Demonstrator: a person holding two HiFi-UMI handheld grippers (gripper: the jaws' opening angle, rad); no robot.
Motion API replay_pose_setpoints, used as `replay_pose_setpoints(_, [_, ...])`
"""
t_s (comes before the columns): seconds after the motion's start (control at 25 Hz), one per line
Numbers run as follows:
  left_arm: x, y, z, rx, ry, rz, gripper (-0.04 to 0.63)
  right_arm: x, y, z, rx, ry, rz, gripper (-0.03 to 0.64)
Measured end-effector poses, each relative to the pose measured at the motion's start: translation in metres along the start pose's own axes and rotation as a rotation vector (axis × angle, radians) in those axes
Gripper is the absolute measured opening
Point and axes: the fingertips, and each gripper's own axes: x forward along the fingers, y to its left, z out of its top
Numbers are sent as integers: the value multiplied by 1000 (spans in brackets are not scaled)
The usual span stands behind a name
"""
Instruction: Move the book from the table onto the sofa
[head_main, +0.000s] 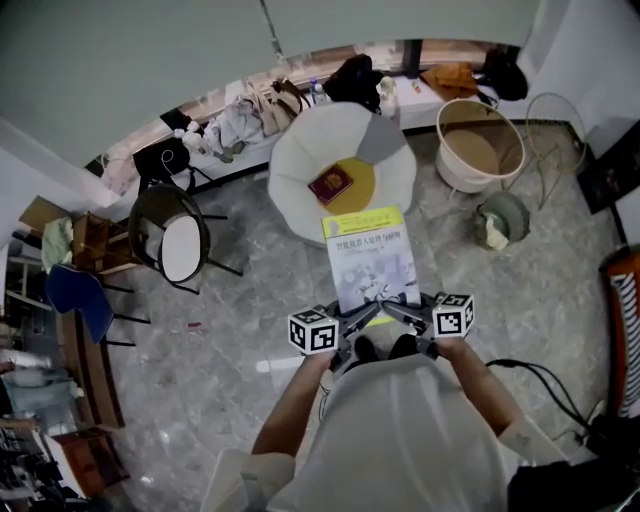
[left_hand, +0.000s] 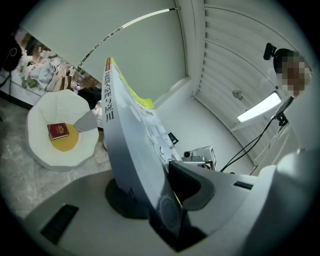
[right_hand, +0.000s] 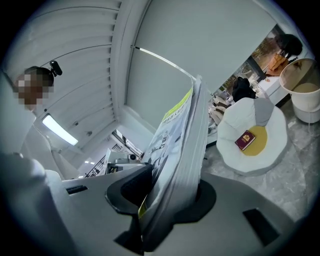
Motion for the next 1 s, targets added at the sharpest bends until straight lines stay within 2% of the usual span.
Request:
replay_pose_setpoints(0.32, [29,40,52,-17,-22,26,112,19,-45,53,0,37,16,129])
replay_pose_setpoints(0.52, [49,76,62,-12,-59,51,112,32,-86,64,-18,54,48,129])
replay_pose_setpoints(0.76, [100,113,148,-63,-103,88,112,44,-141,156,-2,124,74,129])
replay_pose_setpoints(1.0, [144,154,189,-77,-130,128,115,51,-195,203,6,171,94,129])
